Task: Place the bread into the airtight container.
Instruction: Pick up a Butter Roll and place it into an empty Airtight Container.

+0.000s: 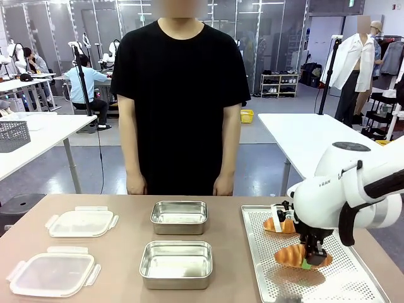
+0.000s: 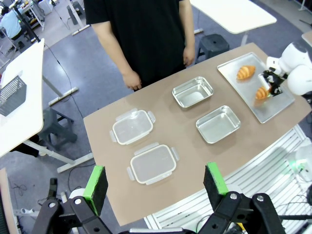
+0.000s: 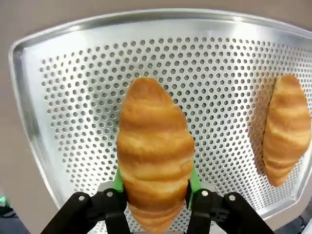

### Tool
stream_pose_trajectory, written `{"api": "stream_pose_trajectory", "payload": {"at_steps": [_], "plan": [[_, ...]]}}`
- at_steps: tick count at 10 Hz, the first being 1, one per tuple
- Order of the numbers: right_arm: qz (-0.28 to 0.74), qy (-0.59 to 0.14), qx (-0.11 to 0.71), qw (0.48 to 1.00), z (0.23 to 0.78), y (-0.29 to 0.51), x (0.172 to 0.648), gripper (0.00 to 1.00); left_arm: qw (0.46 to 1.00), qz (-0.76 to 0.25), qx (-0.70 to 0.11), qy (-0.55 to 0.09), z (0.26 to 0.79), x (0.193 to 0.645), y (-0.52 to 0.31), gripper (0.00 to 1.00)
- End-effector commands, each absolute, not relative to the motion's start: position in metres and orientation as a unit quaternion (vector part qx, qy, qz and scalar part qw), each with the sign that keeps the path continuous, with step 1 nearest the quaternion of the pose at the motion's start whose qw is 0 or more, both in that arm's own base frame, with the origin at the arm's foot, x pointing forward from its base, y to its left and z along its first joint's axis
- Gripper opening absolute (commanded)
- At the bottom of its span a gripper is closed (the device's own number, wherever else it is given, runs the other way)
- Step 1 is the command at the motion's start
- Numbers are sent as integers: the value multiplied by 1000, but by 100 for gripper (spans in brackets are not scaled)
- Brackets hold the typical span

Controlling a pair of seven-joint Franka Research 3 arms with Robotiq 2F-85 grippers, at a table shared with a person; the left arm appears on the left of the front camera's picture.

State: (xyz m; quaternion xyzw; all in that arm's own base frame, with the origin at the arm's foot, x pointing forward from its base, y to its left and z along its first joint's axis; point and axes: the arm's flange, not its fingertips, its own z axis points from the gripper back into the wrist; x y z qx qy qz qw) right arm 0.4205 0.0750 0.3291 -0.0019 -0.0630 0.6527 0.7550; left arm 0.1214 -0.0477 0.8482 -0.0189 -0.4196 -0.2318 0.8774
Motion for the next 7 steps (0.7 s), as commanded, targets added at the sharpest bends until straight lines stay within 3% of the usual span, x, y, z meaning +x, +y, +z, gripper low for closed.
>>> {"api": "stream_pose_trajectory", "payload": {"at_steps": [1, 4, 7], "plan": [[651, -55, -5, 757, 377, 84, 415, 54, 875, -233, -18, -424, 851, 115, -48, 100], [658, -51, -18, 751, 429, 132, 411, 54, 875, -233, -18, -424, 851, 115, -48, 100], [661, -61, -33, 747, 443, 207, 423, 54, 875, -233, -18, -424, 851, 115, -48, 100]]}}
